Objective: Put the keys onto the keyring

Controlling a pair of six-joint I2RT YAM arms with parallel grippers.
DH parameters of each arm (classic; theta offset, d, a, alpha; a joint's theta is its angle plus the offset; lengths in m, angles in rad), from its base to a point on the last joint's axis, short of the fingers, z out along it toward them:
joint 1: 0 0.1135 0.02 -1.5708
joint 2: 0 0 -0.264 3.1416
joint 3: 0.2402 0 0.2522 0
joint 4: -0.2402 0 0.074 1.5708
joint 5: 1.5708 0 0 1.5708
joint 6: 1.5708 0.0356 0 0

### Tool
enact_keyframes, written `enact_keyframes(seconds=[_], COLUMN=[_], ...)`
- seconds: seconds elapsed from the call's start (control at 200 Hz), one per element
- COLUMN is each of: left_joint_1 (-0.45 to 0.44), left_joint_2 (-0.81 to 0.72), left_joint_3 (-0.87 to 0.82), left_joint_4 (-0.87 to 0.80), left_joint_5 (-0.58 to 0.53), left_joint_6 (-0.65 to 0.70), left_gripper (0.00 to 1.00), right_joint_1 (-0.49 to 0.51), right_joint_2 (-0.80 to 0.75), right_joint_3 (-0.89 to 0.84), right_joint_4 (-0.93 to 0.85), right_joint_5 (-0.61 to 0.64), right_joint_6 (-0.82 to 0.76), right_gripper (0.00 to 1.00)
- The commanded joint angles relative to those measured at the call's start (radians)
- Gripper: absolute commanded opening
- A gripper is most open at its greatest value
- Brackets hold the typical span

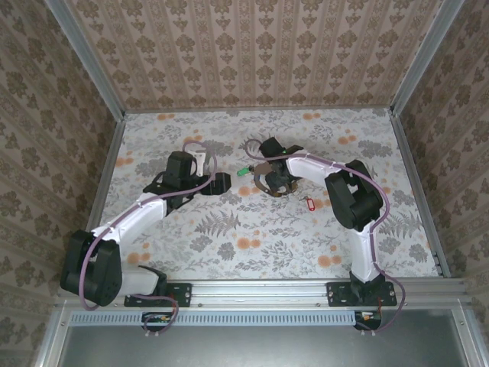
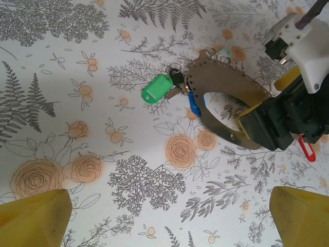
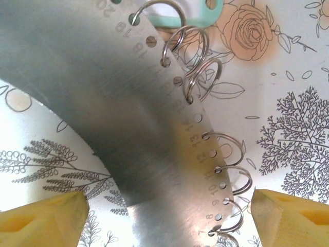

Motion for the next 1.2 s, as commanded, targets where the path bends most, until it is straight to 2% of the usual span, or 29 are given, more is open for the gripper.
enact_keyframes(seconds=[0.0,0.325,0.52,0.63,0.775,0.935,0.98,1.09,1.195], left_joint_1=[0.007,0.014,0.015,0.016,0.009,-0.018,-0.066,-0.126,-0.141], left_joint_2=[-0.029,-0.045,-0.041,-0.029,0.009,0.076,0.091,0.107,0.152], left_joint_3=[-0.016,-0.004,-0.009,-0.011,0.008,0.051,0.062,0.098,0.144], left_joint_4=[0.028,-0.029,-0.082,-0.106,-0.151,-0.202,-0.211,-0.205,-0.19], left_joint_5=[0.023,-0.006,-0.049,-0.065,-0.076,-0.085,-0.082,-0.049,0.036], left_joint_6=[0.0,0.021,0.026,0.025,0.03,0.034,0.04,0.069,0.088], left_gripper=[1.0,1.0,1.0,1.0,1.0,1.0,0.99,0.91,0.74], right_joint_1=[0.035,0.141,0.26,0.281,0.233,0.1,0.066,0.012,-0.014], right_joint_2=[-0.041,-0.09,-0.145,-0.22,-0.355,-0.425,-0.425,-0.405,-0.386], right_joint_3=[-0.055,-0.142,-0.191,-0.234,-0.264,-0.322,-0.339,-0.374,-0.408], right_joint_4=[-0.063,-0.033,0.036,0.097,0.078,0.095,0.133,0.202,0.296], right_joint_5=[-0.008,-0.117,-0.264,-0.335,-0.328,-0.413,-0.451,-0.562,-0.696], right_joint_6=[0.012,0.084,0.193,0.257,0.247,0.216,0.212,0.194,0.182], right_gripper=[0.86,0.87,0.87,0.87,0.88,0.88,0.88,0.87,0.85])
